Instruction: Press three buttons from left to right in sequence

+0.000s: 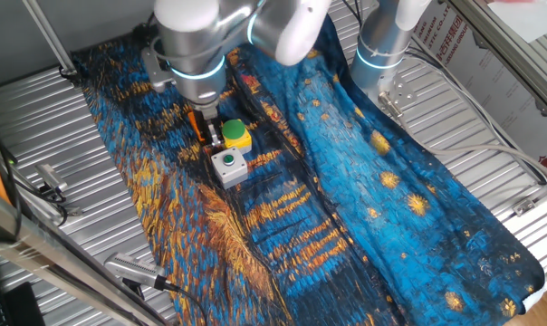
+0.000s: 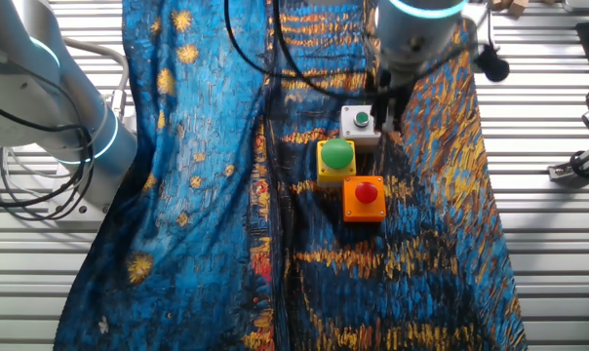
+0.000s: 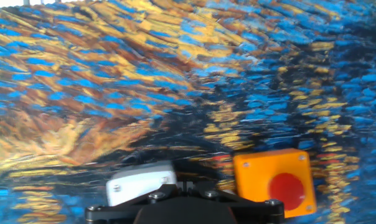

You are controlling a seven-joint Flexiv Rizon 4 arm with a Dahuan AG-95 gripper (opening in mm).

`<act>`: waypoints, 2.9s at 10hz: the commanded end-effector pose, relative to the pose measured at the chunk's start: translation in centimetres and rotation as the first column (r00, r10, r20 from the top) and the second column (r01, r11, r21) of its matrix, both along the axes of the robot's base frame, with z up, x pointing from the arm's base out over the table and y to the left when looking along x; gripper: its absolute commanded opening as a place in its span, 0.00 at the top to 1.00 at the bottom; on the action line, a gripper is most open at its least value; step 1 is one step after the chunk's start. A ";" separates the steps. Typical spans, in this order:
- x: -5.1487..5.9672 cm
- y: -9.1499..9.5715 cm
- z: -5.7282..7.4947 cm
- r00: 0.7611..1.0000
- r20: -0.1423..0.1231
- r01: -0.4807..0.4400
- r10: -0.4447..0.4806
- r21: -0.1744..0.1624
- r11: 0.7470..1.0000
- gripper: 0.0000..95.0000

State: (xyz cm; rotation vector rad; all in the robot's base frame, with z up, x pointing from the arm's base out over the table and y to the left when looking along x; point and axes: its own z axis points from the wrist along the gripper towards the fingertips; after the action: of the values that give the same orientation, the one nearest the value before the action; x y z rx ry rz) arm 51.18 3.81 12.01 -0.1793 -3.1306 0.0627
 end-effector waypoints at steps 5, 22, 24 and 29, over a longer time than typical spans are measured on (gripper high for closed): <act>0.1 -0.1 -0.1 1.000 0.001 -0.006 0.006 0.000 1.000 1.00; 0.1 -0.1 -0.1 0.930 -0.034 -0.366 0.367 0.017 0.930 1.00; 0.1 -0.1 -0.1 0.900 -0.062 -0.429 0.431 0.043 0.902 1.00; 0.1 -0.1 -0.1 0.901 -0.077 -0.425 0.428 0.049 0.904 1.00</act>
State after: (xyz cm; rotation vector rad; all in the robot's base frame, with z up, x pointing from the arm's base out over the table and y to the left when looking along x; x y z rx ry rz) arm 51.41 3.75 11.79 0.5290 -2.9941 0.0110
